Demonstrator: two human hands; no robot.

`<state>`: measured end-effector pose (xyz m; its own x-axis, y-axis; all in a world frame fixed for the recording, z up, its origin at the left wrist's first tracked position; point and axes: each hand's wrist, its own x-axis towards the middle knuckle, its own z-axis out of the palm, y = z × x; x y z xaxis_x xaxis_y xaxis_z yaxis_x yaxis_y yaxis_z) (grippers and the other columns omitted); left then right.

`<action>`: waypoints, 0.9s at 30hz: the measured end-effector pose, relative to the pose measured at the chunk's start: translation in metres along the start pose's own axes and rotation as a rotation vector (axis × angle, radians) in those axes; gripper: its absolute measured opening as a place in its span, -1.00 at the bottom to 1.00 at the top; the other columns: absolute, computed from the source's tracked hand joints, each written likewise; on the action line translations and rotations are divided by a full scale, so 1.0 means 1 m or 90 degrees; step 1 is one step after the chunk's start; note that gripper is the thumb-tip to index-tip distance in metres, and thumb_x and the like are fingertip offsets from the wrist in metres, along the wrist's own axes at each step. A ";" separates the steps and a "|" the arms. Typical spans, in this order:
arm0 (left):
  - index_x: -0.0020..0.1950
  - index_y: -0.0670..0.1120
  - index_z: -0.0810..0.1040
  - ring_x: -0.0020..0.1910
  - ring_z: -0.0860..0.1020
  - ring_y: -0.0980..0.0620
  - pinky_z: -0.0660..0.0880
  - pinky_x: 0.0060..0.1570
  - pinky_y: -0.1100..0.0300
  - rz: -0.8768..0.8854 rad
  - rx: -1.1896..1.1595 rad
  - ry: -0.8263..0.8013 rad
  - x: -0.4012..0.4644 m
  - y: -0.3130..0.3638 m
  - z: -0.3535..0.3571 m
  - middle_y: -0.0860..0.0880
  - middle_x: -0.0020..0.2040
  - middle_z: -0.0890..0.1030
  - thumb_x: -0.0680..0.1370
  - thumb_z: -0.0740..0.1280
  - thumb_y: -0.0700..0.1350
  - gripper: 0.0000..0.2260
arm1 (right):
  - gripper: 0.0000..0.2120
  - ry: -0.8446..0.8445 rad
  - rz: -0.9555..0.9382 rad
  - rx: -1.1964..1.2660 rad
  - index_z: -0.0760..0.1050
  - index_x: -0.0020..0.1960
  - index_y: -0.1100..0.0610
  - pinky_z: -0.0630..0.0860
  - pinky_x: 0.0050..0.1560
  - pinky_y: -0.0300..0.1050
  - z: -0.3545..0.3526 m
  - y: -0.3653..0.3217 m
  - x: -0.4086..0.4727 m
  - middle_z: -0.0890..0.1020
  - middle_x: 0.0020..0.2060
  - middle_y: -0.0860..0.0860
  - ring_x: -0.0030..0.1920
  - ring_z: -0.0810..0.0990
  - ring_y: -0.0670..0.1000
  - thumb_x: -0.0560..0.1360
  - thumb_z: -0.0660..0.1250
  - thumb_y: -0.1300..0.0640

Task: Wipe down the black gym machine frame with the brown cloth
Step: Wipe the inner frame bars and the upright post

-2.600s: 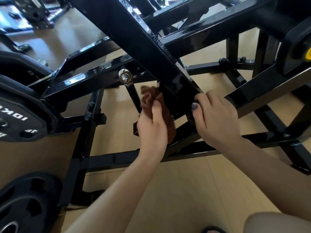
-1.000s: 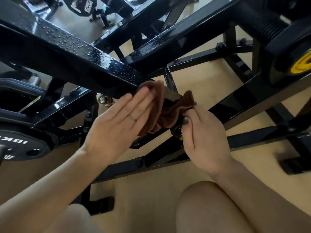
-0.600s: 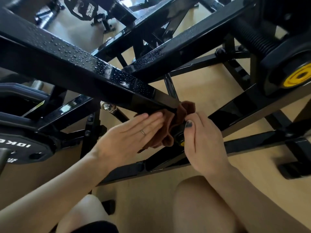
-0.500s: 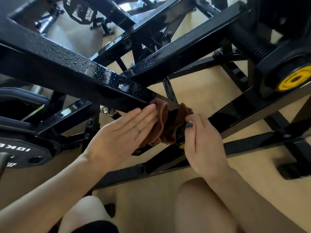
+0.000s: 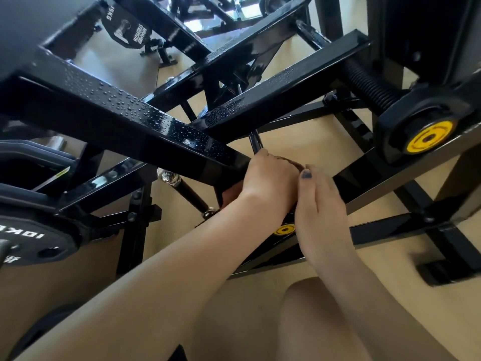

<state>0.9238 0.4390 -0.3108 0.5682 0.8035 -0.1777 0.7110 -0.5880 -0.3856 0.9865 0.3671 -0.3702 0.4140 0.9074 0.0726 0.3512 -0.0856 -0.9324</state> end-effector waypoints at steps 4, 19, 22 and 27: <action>0.25 -0.18 0.49 0.26 0.56 -0.14 0.13 0.53 0.01 -0.102 0.091 0.115 -0.010 -0.020 0.000 -0.14 0.19 0.64 0.71 0.14 -0.06 -0.74 | -0.56 -0.045 0.028 0.096 0.35 0.47 -0.07 0.40 -0.11 -0.56 0.008 -0.008 0.000 0.51 0.22 -0.14 0.09 0.48 -0.36 0.68 0.00 -0.19; 0.03 -0.14 0.60 0.00 0.57 -0.11 0.45 0.09 0.04 -0.131 -0.141 0.538 -0.106 -0.066 0.057 -0.08 -0.02 0.61 0.58 0.36 -0.04 -0.83 | -0.73 -0.139 0.012 0.053 0.39 0.33 -0.02 0.34 -0.32 -0.59 0.035 -0.033 0.046 0.47 -0.16 -0.23 -0.23 0.51 -0.26 0.73 0.05 -0.09; -0.07 -0.05 0.52 -0.15 0.52 0.02 0.45 -0.05 0.13 -0.359 -0.488 0.496 -0.123 -0.069 0.083 0.05 -0.16 0.53 0.56 0.35 0.17 -0.72 | -0.69 -0.095 0.056 0.084 0.34 0.42 0.07 0.34 -0.36 -0.58 0.039 -0.035 0.049 0.48 -0.13 -0.17 -0.20 0.45 -0.23 0.74 0.08 -0.02; 0.45 -0.01 0.44 0.28 0.57 0.17 0.46 0.38 0.05 -0.378 -1.105 0.449 -0.101 -0.080 0.073 0.01 0.29 0.61 0.62 0.01 0.34 -0.41 | -0.69 -0.102 -0.083 0.119 0.42 0.43 -0.02 0.49 0.15 -0.37 0.060 -0.061 0.030 0.59 0.16 -0.13 0.13 0.55 -0.24 0.71 0.15 0.01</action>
<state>0.7787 0.4115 -0.3279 -0.1311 0.9842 0.1187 0.1618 -0.0969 0.9821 0.9273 0.4240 -0.3326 0.2319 0.9606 0.1529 0.2252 0.0999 -0.9692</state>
